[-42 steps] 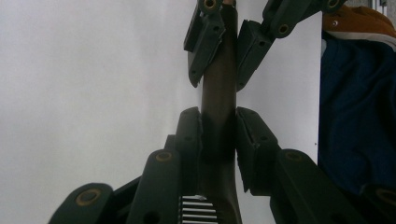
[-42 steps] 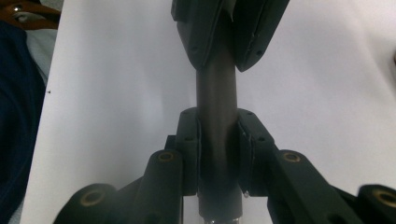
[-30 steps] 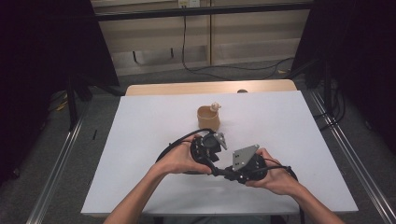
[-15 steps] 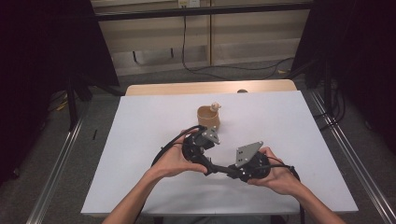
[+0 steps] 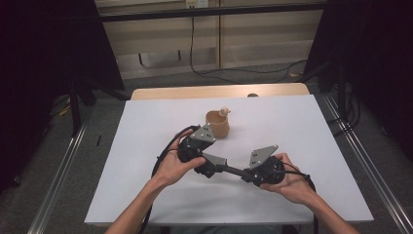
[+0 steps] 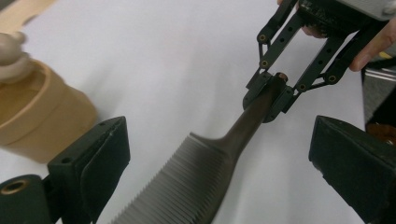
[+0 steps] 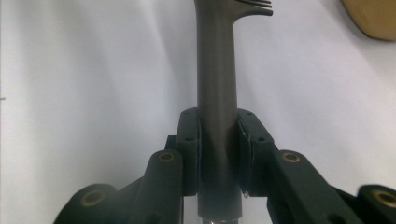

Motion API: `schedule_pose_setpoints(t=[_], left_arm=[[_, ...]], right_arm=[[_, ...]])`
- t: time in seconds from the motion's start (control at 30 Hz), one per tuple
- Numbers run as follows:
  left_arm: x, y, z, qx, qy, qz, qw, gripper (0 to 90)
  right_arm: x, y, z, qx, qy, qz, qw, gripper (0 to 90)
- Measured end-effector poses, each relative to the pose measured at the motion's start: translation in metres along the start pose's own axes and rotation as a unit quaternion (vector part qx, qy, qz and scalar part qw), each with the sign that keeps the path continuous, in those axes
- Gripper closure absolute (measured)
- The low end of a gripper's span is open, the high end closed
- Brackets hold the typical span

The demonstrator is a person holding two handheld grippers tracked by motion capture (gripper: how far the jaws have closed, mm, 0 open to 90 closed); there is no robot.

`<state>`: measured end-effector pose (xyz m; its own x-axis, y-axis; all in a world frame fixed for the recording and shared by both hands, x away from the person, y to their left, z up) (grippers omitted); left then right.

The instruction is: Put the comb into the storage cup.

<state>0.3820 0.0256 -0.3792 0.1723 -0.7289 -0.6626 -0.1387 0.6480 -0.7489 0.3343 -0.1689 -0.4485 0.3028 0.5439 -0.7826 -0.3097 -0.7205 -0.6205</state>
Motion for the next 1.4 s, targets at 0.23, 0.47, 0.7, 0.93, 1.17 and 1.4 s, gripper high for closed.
schedule_pose_setpoints(t=[0.23, 0.47, 0.7, 0.93, 1.17, 1.4], left_arm=[[-0.008, 0.006, 0.001, -0.01, -0.029, -0.021, 0.9993, 5.8], [-0.019, 0.012, 0.001, -0.03, -0.051, -0.058, 0.9966, 5.2], [-0.026, 0.021, 0.002, -0.048, -0.085, -0.098, 0.9904, 5.1], [-0.027, 0.03, -0.007, -0.048, -0.093, -0.11, 0.9884, 4.9], [-0.027, 0.047, -0.021, -0.053, -0.105, -0.125, 0.9852, 5.2], [-0.016, 0.066, -0.018, -0.069, -0.116, -0.127, 0.9827, 5.8]], right_arm=[[-0.004, 0.003, -0.006, 0.024, 0.016, -0.014, 0.9995, 73.0], [-0.009, 0.01, -0.008, 0.05, 0.038, -0.027, 0.9977, 73.0], [-0.014, 0.014, -0.01, 0.066, 0.055, -0.042, 0.9954, 72.9], [-0.019, 0.019, -0.014, 0.089, 0.055, -0.076, 0.9916, 72.9], [-0.017, 0.02, -0.014, 0.1, 0.055, -0.115, 0.9868, 72.9], [-0.019, 0.019, -0.014, 0.103, 0.052, -0.15, 0.9819, 72.9]])
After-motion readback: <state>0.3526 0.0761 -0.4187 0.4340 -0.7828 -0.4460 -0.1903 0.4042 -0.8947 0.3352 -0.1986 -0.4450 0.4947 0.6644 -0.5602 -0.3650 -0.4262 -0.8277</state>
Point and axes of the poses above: each handheld gripper's, and its own axes: x roughly forward along the jaws, y roughly out of its underside, z roughly to its left, the point moved 4 cm from there along x, roughly forward along the jaws, and after that the axes turned 2 degrees about x, right-handed, at the moved point
